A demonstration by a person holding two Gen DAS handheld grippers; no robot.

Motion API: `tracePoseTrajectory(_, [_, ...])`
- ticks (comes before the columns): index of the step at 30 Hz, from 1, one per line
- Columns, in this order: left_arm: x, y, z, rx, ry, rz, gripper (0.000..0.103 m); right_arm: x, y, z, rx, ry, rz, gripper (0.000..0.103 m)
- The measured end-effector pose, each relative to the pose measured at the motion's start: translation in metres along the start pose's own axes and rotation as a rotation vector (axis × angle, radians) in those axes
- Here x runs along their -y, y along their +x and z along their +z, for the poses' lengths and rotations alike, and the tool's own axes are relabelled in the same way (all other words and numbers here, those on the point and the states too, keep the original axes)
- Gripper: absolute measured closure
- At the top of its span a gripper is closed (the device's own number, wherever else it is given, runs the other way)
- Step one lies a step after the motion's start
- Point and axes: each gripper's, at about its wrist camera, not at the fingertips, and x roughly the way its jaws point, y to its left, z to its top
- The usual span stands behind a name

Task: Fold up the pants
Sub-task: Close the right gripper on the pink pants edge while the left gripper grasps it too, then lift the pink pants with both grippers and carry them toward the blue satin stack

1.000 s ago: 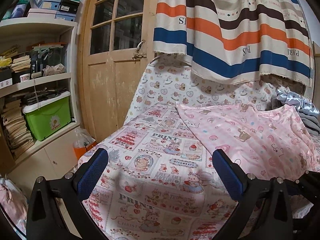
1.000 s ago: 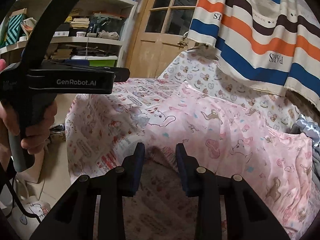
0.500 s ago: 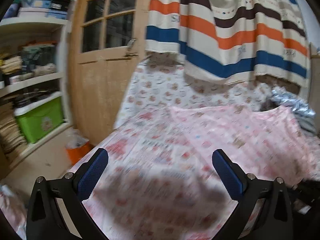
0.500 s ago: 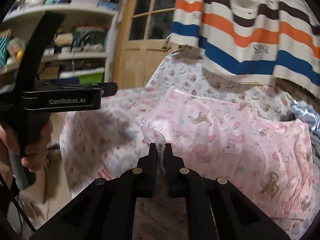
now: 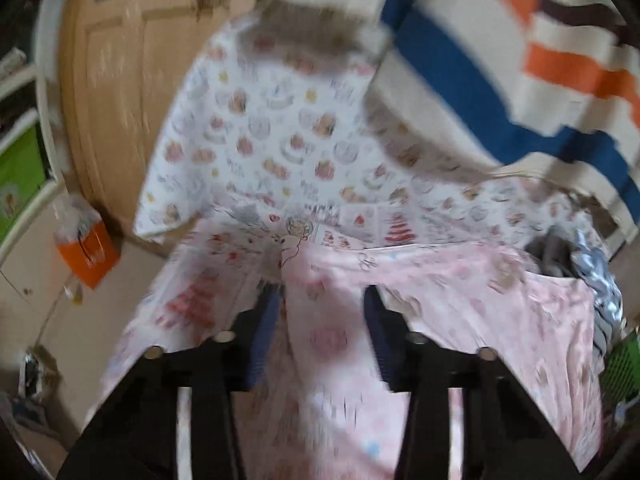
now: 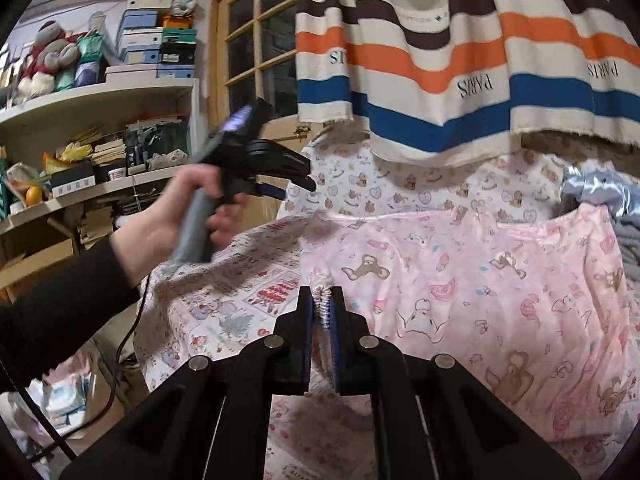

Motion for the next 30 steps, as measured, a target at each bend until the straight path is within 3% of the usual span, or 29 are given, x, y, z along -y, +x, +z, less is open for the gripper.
tracePoseTrajectory(2, [-0.001, 0.022, 0.009, -0.042, -0.027, 0.006, 0.076, 0.003, 0.001, -0.001, 0.005, 0.005, 0.002, 0.096])
tracePoseTrajectory(8, [0.0, 0.046, 0.02, -0.063, -0.021, 0.199, 0.074, 0.008, 0.0, 0.001, 0.016, 0.011, 0.025, 0.096])
tracePoseTrajectory(14, [-0.006, 0.063, 0.025, -0.097, -0.016, 0.223, 0.077, 0.016, 0.001, 0.005, 0.029, 0.03, 0.058, 0.096])
tracePoseTrajectory(15, [-0.006, 0.066, 0.025, -0.1, -0.017, 0.218, 0.103, 0.017, 0.002, 0.005, 0.03, 0.036, 0.06, 0.096])
tracePoseTrajectory(22, [0.018, 0.048, 0.044, -0.012, 0.018, 0.164, 0.102, 0.029, -0.001, 0.007, 0.039, 0.07, 0.042, 0.096])
tracePoseTrajectory(30, [0.105, 0.02, 0.089, 0.081, 0.14, 0.081, 0.102, 0.05, -0.028, 0.009, 0.098, 0.134, -0.021, 0.096])
